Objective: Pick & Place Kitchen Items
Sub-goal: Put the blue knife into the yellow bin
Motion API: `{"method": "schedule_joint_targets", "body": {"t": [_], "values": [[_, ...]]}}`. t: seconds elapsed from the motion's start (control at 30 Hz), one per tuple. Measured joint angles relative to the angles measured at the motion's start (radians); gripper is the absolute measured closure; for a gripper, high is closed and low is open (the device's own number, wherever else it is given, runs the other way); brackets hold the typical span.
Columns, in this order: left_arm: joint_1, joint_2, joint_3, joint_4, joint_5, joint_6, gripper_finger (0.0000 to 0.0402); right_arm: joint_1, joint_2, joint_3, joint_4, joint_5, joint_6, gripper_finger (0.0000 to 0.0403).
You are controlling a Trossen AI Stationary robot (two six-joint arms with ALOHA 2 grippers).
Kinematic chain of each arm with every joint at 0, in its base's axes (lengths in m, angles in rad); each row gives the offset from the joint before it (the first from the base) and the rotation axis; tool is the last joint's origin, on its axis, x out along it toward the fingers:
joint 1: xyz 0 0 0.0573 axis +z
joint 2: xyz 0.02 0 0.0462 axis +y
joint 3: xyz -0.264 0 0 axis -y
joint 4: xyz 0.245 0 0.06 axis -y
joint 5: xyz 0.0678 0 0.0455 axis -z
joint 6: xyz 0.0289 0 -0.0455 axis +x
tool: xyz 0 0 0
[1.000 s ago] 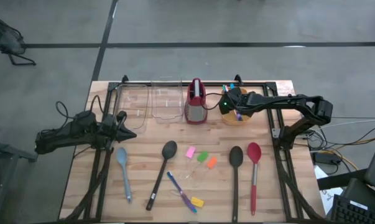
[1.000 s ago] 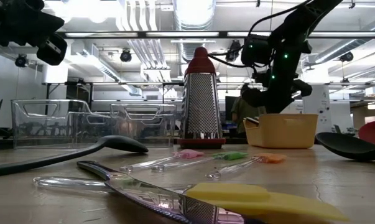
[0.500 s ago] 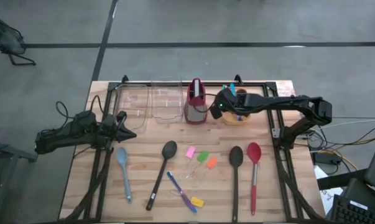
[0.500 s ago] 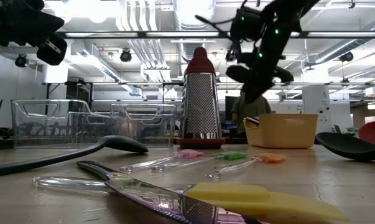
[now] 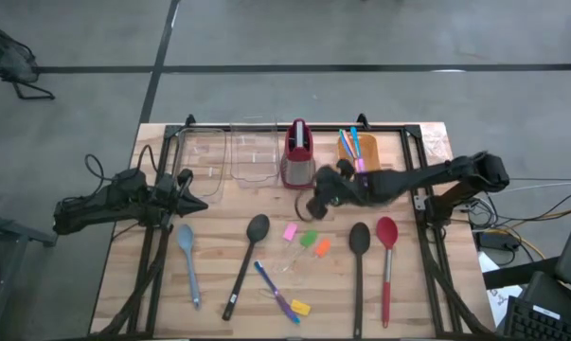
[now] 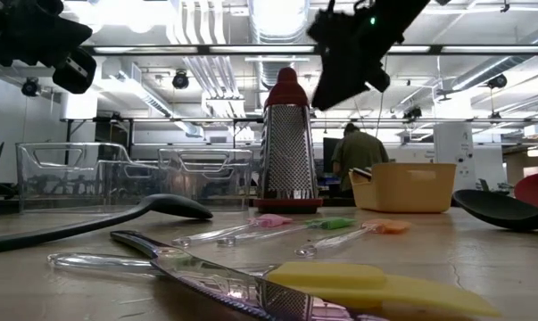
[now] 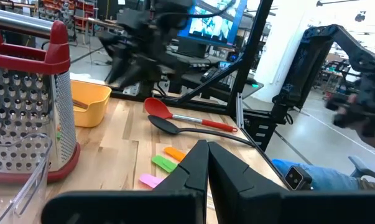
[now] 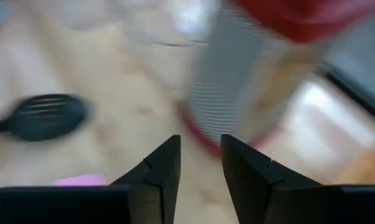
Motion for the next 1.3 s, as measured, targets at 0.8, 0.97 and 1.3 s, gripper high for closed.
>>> {"method": "schedule_joint_targets", "body": {"t": [0.8, 0.97, 1.3], "values": [[0.000, 0.001, 0.000, -0.005, 0.000, 0.000, 0.0390, 0.326, 0.492, 0.439, 0.016, -0.168, 0.083, 0.0308], [0.000, 0.001, 0.000, -0.004, 0.000, 0.000, 0.0390, 0.356, 0.618, 0.597, -0.048, -0.261, 0.114, 0.0297], [0.000, 0.001, 0.000, -0.005, 0.000, 0.000, 0.0390, 0.372, 0.843, 0.898, -0.304, -0.278, 0.165, 0.0219]]}}
